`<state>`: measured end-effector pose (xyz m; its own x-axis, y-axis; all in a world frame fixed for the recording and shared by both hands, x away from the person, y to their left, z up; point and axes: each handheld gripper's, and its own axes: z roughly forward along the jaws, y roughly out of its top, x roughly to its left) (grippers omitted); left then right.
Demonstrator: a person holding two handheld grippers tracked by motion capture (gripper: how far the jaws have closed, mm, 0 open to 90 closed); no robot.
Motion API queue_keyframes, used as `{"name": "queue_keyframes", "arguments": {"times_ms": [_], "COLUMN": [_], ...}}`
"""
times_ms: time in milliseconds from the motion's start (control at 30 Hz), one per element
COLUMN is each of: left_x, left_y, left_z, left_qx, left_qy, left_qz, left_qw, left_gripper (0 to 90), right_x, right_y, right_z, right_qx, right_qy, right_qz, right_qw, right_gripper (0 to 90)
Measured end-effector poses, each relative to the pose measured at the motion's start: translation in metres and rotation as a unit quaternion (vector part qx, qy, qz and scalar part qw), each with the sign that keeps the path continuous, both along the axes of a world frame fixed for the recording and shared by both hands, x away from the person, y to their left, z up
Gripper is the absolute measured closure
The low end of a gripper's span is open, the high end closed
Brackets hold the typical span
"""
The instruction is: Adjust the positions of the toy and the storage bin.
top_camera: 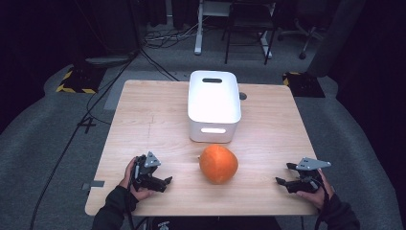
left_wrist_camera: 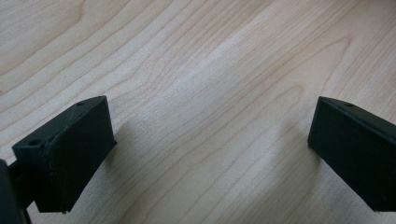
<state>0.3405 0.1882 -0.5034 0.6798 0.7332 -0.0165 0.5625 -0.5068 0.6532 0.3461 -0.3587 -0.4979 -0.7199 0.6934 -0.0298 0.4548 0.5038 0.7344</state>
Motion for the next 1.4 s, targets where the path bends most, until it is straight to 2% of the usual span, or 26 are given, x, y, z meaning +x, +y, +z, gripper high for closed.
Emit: {"name": "queue_keyframes", "arguments": {"times_ms": [33,100,133,167,200,267,300,333,433,567,767,800,867,1000,1100,1167,1200,1300,1333,1400], "left_x": [0.0,0.001,0.0,0.0,0.0,0.0,0.0,0.0,0.0,0.0,0.0,0.0,0.0,0.0,0.0,0.0,0.0,0.0,0.0,0.0], "left_y": [0.0,0.0,0.0,0.0,0.0,0.0,0.0,0.0,0.0,0.0,0.001,0.001,0.001,0.0,0.001,0.001,0.0,0.001,0.001,0.001], "left_z": [0.0,0.0,0.0,0.0,0.0,0.0,0.0,0.0,0.0,0.0,0.0,0.0,0.0,0.0,0.0,0.0,0.0,0.0,0.0,0.0], "left_qx": [0.002,0.003,-0.002,-0.001,0.002,0.002,0.002,0.002,0.001,0.0,0.001,0.001,0.001,0.0,0.001,0.001,0.0,0.001,0.001,0.001], "left_qy": [0.0,0.0,0.006,0.005,-0.001,-0.001,-0.001,0.0,0.0,-0.001,-0.001,-0.001,-0.001,-0.001,-0.001,-0.001,-0.001,-0.001,-0.001,0.0], "left_qz": [-0.003,-0.005,-0.005,-0.006,-0.004,-0.004,-0.004,-0.003,-0.003,-0.003,-0.004,-0.004,-0.004,-0.003,-0.003,-0.003,-0.003,-0.004,-0.004,-0.004], "left_qw": [1.0,1.0,1.0,1.0,1.0,1.0,1.0,1.0,1.0,1.0,1.0,1.0,1.0,1.0,1.0,1.0,1.0,1.0,1.0,1.0], "left_gripper": [0.5,0.5,0.5,0.5,0.6,0.6,0.6,0.6,0.6,0.7,0.7,0.8,0.7,0.8,0.8,0.8,0.8,0.8,0.8,0.8], "right_x": [-0.003,-0.003,-0.004,-0.004,-0.003,-0.002,-0.002,-0.003,-0.002,0.003,0.005,0.005,0.006,0.008,0.009,0.01,0.009,0.009,0.007,0.007], "right_y": [0.006,0.007,0.01,0.021,0.025,0.036,0.036,0.048,0.056,0.075,0.096,0.105,0.112,0.122,0.134,0.136,0.143,0.148,0.155,0.16], "right_z": [0.004,0.005,0.007,0.012,0.013,0.016,0.016,0.02,0.023,0.033,0.044,0.049,0.054,0.059,0.066,0.067,0.072,0.074,0.077,0.078], "right_qx": [0.012,0.014,0.015,0.01,0.006,-0.004,-0.004,-0.005,0.001,0.016,0.01,0.016,0.029,0.034,0.044,0.045,0.058,0.059,0.058,0.059], "right_qy": [-0.002,-0.006,-0.005,-0.012,-0.014,-0.013,-0.013,-0.021,-0.027,-0.033,-0.042,-0.05,-0.05,-0.057,-0.066,-0.067,-0.067,-0.07,-0.071,-0.073], "right_qz": [0.014,0.016,0.022,0.035,0.039,0.045,0.045,0.06,0.069,0.088,0.103,0.115,0.124,0.135,0.15,0.15,0.159,0.163,0.174,0.177], "right_qw": [0.9998,0.9998,0.9996,0.9993,0.9991,0.9989,0.9989,0.998,0.9973,0.9955,0.9937,0.992,0.9906,0.9887,0.9856,0.9854,0.9833,0.9823,0.9806,0.9798], "right_gripper": [20.4,20.4,20.4,21.0,21.6,21.8,21.8,22.6,22.6,22.5,23.7,23.5,23.4,23.3,23.2,23.2,22.7,22.1,21.6,21.6]}}
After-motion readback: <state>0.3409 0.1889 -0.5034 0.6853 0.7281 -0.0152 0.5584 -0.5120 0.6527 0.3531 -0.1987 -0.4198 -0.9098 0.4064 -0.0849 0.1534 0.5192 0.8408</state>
